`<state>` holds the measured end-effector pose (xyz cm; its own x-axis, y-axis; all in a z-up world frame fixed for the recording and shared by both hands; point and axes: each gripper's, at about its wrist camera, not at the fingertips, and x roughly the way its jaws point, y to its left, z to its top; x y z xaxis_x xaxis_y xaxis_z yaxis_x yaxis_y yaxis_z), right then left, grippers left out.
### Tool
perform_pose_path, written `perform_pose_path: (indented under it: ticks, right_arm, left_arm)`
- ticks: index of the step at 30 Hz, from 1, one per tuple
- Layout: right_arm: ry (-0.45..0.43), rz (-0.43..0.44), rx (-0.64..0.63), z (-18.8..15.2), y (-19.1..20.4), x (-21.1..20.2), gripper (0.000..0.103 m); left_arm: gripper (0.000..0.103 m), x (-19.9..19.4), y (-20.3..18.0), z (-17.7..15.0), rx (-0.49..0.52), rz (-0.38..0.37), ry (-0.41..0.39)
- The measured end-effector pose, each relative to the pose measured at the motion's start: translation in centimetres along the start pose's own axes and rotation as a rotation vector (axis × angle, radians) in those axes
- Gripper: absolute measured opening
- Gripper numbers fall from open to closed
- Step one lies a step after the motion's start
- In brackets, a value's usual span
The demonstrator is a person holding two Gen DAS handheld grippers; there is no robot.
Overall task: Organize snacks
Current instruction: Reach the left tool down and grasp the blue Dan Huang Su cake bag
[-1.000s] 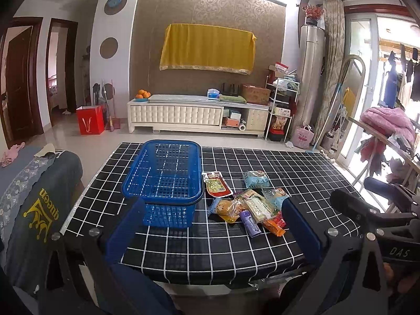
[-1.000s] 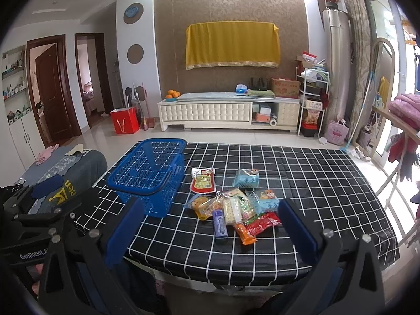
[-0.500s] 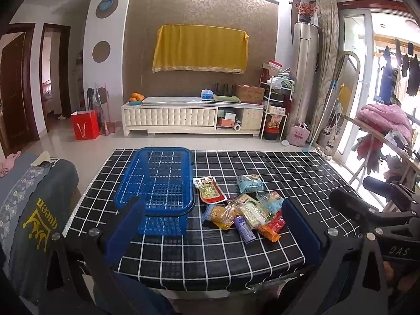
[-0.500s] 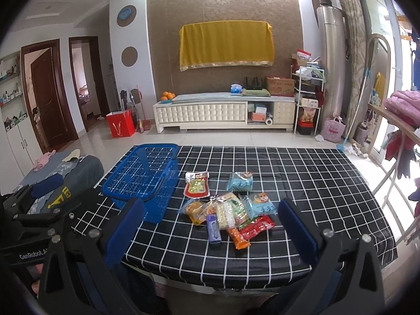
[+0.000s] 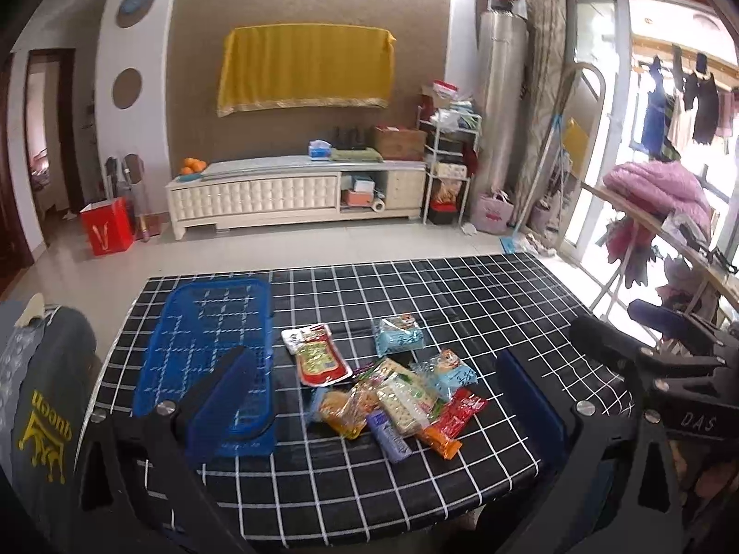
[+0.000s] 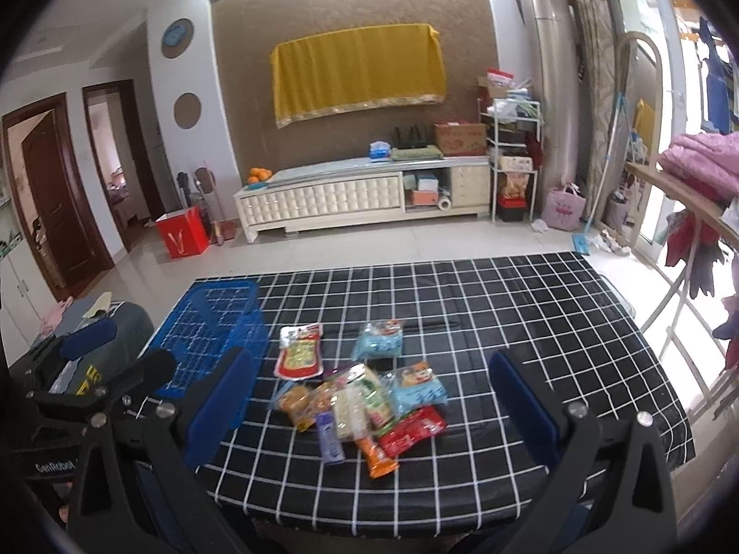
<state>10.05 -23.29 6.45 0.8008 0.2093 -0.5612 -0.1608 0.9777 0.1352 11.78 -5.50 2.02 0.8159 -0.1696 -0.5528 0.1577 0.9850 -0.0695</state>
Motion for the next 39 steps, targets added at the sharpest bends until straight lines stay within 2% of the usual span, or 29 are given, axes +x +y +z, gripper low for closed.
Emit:
perform_pose_path:
  ticks: [8, 14, 21, 24, 34, 39]
  right_arm:
    - [0.046, -0.033, 0.030, 2.0, -3.8, 3.8, 0.103]
    - [0.107, -0.065, 0.049, 2.7, -6.7, 7.7, 0.103]
    - [0.226, -0.080, 0.088, 2.1, -9.9, 13.8, 0.103]
    - [0.279, -0.082, 0.104, 1.9, -10.7, 16.0, 0.103]
    - [0.359, -0.094, 0.119, 0.6, -12.5, 22.7, 0.103]
    - [0.388, -0.097, 0.159, -0.3, -13.9, 24.9, 0.103]
  left_arm:
    - [0.103, 7.2, -1.9, 2.9, 0.014, -0.044, 0.101]
    - [0.103, 12.8, -2.7, 3.9, 0.035, -0.065, 0.198]
    - [0.103, 20.0, -3.1, 4.0, -0.004, -0.114, 0.337]
    - [0.103, 22.8, -3.2, 3.8, -0.004, -0.093, 0.380]
    - [0.103, 31.7, -3.9, 2.1, 0.043, -0.043, 0.477]
    - [0.103, 36.0, -3.8, 1.4, 0.020, -0.035, 0.544]
